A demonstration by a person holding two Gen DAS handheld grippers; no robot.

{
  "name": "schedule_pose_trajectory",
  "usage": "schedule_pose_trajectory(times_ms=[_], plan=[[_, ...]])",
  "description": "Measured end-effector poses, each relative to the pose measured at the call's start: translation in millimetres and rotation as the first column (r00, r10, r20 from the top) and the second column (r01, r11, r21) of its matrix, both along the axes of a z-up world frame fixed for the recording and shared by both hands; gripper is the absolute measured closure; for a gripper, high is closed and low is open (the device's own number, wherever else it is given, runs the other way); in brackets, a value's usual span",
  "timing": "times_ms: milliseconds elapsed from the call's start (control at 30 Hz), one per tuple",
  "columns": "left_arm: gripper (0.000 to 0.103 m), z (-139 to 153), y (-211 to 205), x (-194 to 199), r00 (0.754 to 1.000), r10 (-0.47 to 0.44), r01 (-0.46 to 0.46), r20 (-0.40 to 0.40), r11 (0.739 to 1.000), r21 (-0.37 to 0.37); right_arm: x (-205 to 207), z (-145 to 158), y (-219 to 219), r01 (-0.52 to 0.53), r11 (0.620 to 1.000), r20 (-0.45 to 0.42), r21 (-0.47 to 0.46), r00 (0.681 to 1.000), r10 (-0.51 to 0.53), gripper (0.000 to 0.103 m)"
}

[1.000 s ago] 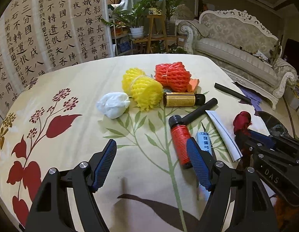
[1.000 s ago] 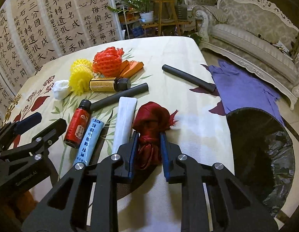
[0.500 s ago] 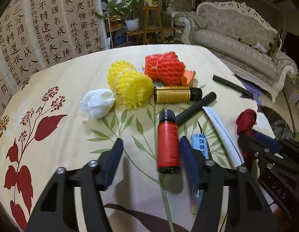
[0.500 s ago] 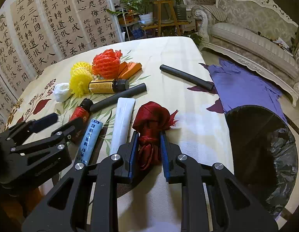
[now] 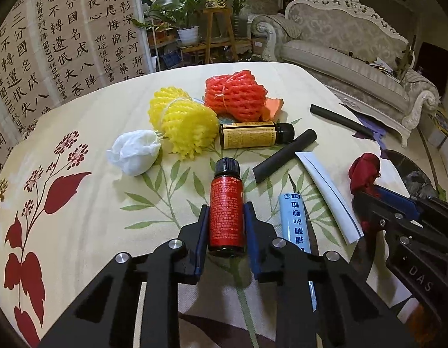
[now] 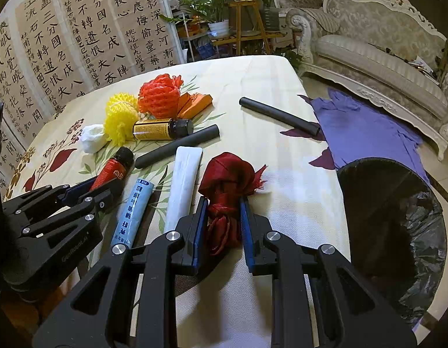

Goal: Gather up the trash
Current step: 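Grasp the dark red cloth with the right tool while the left tool grasps the red bottle, then carry the cloth and bottle over the bin and open both tools to drop them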

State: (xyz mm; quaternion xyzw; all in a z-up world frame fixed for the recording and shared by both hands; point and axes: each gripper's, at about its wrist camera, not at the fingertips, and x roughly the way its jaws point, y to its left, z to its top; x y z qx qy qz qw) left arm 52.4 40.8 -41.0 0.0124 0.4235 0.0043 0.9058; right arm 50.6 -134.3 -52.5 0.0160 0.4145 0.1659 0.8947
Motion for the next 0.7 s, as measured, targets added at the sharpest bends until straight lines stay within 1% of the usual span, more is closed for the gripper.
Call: schedule_pose_trajectory(times_ms=[133,367,533,633,700], plan=[[0.078,2.6,0.9,-2.0,1.000,0.001,-0.001,0.014,1.000,-0.011,-2.5,2.5,-0.9,0.009,1.000,0.020,-0.002,1.000,-0.009,0.082],[0.078,14.6,1.4,-18.5,0.997,0.018,-0.017,0.077,1.000,-0.021,-14.0,11.8,-10.0,0.033,0.999,0.070,0.000,0.997,-0.033,0.082],[0.078,30.4,-9.6,-36.4,0.988,0.005,-0.002,0.154,1.000,-0.019,-30.1,22.9,-30.1,0.074,0.997,0.119,-0.006,0.990,-0.073,0.082],[0.078,39.4,-20.9,-44.7,0.981,-0.017,0.023,0.195,0.999,-0.028,-39.7,31.6,-49.3,0.120,0.993,0.153,-0.016,0.981,-0.116,0.082],[0.078,43.1,-28.3,-46.3,0.977,-0.034,0.041,0.209,0.999,-0.031,-45.5,35.9,-61.9,0.155,0.987,0.172,-0.030,0.974,-0.148,0.082]])
